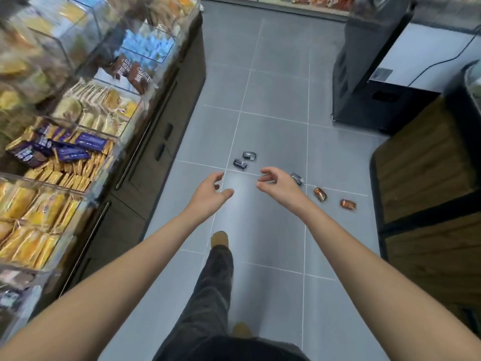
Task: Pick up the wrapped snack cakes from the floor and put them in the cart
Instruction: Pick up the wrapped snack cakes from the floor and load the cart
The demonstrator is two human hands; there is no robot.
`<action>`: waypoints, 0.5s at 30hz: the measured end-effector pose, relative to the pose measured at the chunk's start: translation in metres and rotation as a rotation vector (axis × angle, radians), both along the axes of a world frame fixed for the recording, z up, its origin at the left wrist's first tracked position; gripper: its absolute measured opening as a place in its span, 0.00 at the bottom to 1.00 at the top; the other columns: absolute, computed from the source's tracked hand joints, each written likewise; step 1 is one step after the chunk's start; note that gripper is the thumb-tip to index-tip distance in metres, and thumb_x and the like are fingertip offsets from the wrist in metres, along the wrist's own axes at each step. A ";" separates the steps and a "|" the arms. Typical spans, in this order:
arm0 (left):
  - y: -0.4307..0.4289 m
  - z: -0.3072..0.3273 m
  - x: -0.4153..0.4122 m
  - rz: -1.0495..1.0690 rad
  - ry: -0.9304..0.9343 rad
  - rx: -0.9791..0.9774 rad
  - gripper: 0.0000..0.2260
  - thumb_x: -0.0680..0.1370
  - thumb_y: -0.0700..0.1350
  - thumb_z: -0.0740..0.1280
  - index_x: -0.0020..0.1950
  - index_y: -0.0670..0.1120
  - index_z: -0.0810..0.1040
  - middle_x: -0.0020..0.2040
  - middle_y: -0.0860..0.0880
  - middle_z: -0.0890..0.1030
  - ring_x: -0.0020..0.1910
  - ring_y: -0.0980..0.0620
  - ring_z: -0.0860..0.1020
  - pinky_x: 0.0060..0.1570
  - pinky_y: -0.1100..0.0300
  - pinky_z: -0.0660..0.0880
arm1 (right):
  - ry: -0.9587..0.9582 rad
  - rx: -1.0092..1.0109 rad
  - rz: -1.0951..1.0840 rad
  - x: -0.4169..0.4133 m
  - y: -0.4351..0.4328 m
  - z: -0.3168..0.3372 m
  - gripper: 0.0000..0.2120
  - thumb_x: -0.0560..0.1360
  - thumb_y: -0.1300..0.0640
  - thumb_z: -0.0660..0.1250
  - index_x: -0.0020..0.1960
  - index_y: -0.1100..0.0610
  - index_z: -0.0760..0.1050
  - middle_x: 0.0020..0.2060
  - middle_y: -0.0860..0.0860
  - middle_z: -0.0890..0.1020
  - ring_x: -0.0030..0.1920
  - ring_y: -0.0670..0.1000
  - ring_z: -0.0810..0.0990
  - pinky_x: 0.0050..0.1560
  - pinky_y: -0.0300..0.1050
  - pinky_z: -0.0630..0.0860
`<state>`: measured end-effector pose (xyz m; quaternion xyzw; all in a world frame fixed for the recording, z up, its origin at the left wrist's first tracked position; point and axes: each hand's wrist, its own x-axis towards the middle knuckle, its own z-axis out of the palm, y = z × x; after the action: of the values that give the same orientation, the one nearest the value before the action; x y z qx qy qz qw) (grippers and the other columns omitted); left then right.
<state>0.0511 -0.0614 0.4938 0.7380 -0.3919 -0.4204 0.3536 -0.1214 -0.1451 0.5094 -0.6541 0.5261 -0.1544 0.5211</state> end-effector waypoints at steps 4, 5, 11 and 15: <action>-0.085 -0.015 0.038 -0.056 0.010 0.045 0.28 0.75 0.45 0.69 0.73 0.46 0.62 0.72 0.49 0.67 0.68 0.49 0.68 0.58 0.60 0.65 | 0.097 -0.026 0.045 0.029 -0.082 -0.004 0.18 0.75 0.57 0.68 0.64 0.55 0.71 0.52 0.48 0.77 0.45 0.47 0.76 0.42 0.37 0.71; -0.108 -0.017 0.047 -0.069 0.012 0.061 0.29 0.75 0.45 0.69 0.74 0.46 0.62 0.72 0.48 0.67 0.68 0.49 0.68 0.59 0.60 0.65 | 0.106 -0.017 0.030 0.036 -0.103 -0.003 0.18 0.75 0.58 0.68 0.65 0.56 0.71 0.51 0.49 0.76 0.46 0.47 0.76 0.44 0.38 0.72; -0.226 -0.017 0.084 -0.206 -0.019 0.108 0.33 0.75 0.48 0.69 0.75 0.46 0.58 0.74 0.48 0.63 0.70 0.49 0.66 0.65 0.58 0.64 | 0.094 0.011 -0.056 0.072 -0.211 0.002 0.20 0.75 0.60 0.67 0.66 0.57 0.70 0.52 0.50 0.76 0.47 0.48 0.75 0.44 0.38 0.71; -0.289 -0.015 0.093 -0.269 -0.021 0.120 0.34 0.75 0.48 0.69 0.76 0.47 0.55 0.75 0.48 0.61 0.70 0.51 0.65 0.59 0.62 0.64 | 0.075 0.047 -0.115 0.081 -0.260 0.000 0.20 0.75 0.58 0.68 0.67 0.56 0.69 0.53 0.50 0.77 0.46 0.47 0.76 0.39 0.34 0.70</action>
<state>0.1441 -0.3509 0.4792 0.7030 -0.4649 -0.4791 0.2451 -0.0408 -0.4053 0.5091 -0.6156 0.5854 -0.1471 0.5066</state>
